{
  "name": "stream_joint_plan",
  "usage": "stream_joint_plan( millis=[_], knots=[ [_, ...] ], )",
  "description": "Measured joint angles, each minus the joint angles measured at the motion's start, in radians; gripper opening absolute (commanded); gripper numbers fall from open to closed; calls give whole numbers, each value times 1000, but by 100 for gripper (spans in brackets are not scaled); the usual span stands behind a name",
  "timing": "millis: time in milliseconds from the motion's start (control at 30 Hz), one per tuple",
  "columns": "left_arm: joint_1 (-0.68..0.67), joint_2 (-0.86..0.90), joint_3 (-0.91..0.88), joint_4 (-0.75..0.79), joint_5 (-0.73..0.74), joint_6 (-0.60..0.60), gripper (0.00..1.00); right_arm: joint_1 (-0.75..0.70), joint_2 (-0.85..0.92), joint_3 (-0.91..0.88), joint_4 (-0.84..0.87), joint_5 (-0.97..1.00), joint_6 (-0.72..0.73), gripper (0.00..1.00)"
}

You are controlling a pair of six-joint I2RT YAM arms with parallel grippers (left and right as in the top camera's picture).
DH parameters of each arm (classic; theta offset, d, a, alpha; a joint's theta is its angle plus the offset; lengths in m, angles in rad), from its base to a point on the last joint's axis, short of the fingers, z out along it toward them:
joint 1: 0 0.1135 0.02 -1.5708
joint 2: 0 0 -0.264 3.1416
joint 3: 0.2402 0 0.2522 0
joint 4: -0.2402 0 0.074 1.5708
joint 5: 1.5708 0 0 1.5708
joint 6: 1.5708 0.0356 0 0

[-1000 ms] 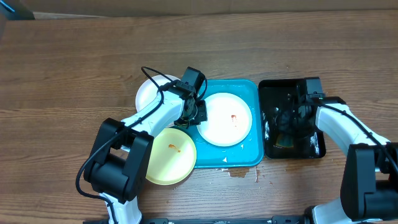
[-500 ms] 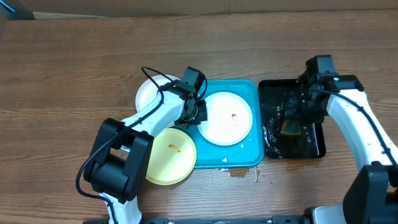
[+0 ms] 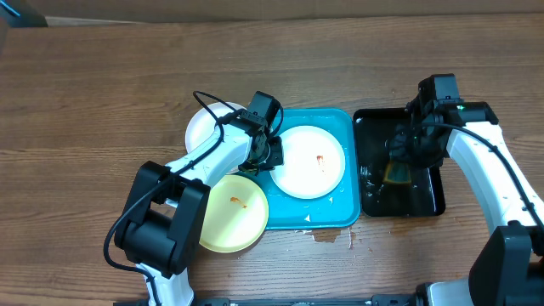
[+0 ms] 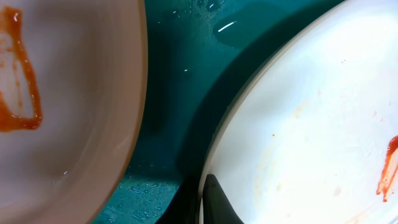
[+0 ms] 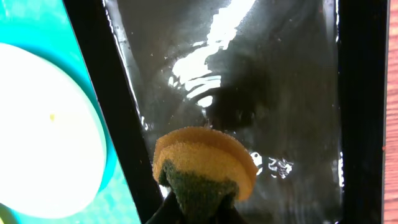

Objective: Clean dirty plates on tray and stack at the side

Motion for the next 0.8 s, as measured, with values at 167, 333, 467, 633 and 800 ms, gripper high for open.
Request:
stream_joint_plan(
  millis=[167, 333, 467, 633, 800],
  knots=[
    [0, 0, 0, 0, 0, 0, 4, 0, 0, 0, 29, -27, -3, 4],
    [0, 0, 0, 0, 0, 0, 4, 0, 0, 0, 92, -140, -34, 4],
    [0, 0, 0, 0, 0, 0, 4, 5, 0, 0, 97, -154, -21, 4],
    [0, 0, 0, 0, 0, 0, 4, 45, 0, 0, 51, -39, 1, 4],
    [0, 0, 0, 0, 0, 0, 4, 52, 0, 0, 57, 61, 111, 4]
  ],
)
